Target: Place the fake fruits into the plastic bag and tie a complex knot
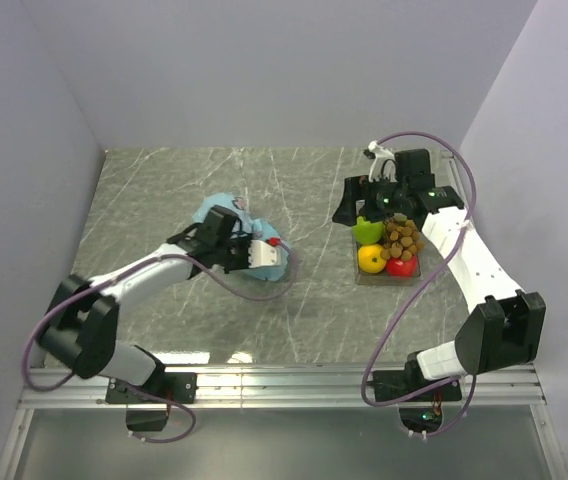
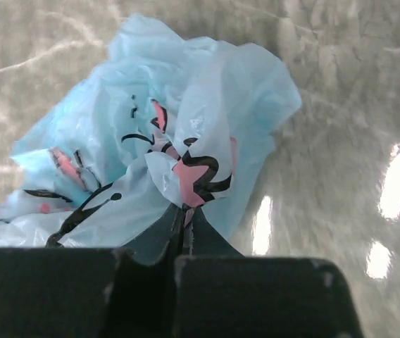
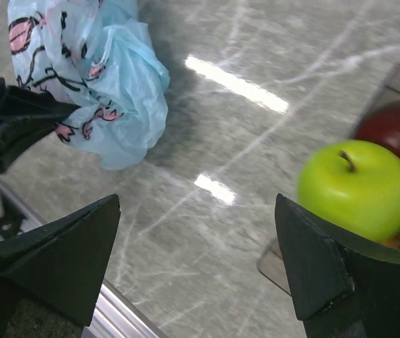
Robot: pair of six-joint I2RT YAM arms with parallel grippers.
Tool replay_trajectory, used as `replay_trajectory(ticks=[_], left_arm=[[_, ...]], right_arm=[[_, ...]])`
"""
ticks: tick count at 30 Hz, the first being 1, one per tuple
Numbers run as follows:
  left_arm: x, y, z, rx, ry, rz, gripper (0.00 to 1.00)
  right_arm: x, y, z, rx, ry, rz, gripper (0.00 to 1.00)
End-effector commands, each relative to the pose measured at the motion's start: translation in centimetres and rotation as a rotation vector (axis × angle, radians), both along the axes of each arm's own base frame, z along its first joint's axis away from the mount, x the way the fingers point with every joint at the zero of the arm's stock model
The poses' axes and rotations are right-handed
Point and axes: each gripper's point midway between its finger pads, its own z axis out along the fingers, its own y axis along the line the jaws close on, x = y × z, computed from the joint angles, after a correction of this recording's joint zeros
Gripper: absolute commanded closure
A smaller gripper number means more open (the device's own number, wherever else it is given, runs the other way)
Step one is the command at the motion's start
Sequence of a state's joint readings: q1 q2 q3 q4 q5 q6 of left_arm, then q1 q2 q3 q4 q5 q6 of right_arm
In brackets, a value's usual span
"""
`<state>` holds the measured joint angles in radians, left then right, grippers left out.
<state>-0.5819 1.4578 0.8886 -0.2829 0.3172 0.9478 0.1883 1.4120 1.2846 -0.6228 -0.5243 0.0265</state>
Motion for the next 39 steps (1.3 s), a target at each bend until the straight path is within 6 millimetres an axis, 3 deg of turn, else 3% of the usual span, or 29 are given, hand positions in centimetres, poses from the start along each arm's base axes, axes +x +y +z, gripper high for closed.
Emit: replay_trajectory(ticks=[1, 2, 4, 6, 7, 8, 10, 14, 20, 24, 27, 28, 30, 31, 34, 36, 39], left_arm=[[-2.4, 0.0, 6.1, -0.192, -0.008, -0.057, 1.00], [-3.4, 0.1, 5.8, -0.223, 0.007, -0.062, 1.00], [-4.1, 0.0, 8.5, -0.298, -0.083, -0.082, 1.00], [-5.1, 0.2, 8.5, -0.336, -0.095, -0.086, 1.00], [-5.4, 0.3, 9.9, -0.372, -0.149, -0.094, 1.00], [-6.0, 0.4, 9.3, -0.368, -0.153, -0.110, 1.00], [-6.4, 0.7, 10.0, -0.382, -0.190, -0.120, 1.00], [-6.3, 1.0, 9.8, -0.379, -0.190, -0.095, 1.00], [-5.8, 0.9, 10.8, -0.424, -0.214, -0.056, 1.00], [-5.8, 0.9, 11.3, -0.441, -0.237, -0.053, 1.00], [-5.8, 1.0, 11.2, -0.437, -0.235, -0.055, 1.00], [-6.0, 1.1, 10.8, -0.424, -0.220, -0.055, 1.00], [-6.0, 1.5, 10.5, -0.406, -0.211, -0.036, 1.00], [-5.9, 2.0, 10.4, -0.395, -0.209, -0.020, 1.00], [-6.3, 4.1, 10.1, -0.411, -0.143, 0.070, 1.00], [-7.2, 4.8, 10.4, -0.439, -0.079, 0.106, 1.00], [-8.8, 4.2, 12.7, -0.537, 0.048, 0.128, 1.00]], right_arm=[[0.6, 3.1, 1.1, 0.093, -0.030, 0.052, 0.04], [0.3, 4.2, 0.9, 0.112, -0.016, 0.077, 0.04], [-0.3, 6.1, 0.2, 0.172, 0.042, 0.123, 0.04], [-0.7, 7.8, 0.2, 0.219, 0.067, 0.171, 0.03], [-1.0, 8.5, -0.1, 0.253, 0.108, 0.181, 0.03], [-1.5, 9.8, 0.5, 0.296, 0.112, 0.229, 0.03], [-1.9, 10.9, 0.8, 0.343, 0.148, 0.246, 0.02], [-3.2, 13.4, 1.2, 0.395, 0.195, 0.320, 0.02], [-5.4, 15.7, -2.1, 0.357, 0.301, 0.357, 0.02], [-5.3, 16.0, -4.4, 0.339, 0.358, 0.322, 0.04], [-5.2, 16.4, -3.6, 0.376, 0.367, 0.346, 0.34], [-5.1, 16.3, -3.1, 0.386, 0.356, 0.348, 0.54], [-3.9, 15.2, -1.4, 0.420, 0.313, 0.318, 0.79], [-3.1, 14.3, -0.7, 0.434, 0.294, 0.293, 1.00], [0.5, 9.7, 2.6, 0.509, 0.226, 0.162, 1.00], [1.6, 7.7, 4.9, 0.557, 0.202, 0.121, 1.00], [1.7, 6.9, 6.0, 0.533, 0.187, 0.110, 1.00]])
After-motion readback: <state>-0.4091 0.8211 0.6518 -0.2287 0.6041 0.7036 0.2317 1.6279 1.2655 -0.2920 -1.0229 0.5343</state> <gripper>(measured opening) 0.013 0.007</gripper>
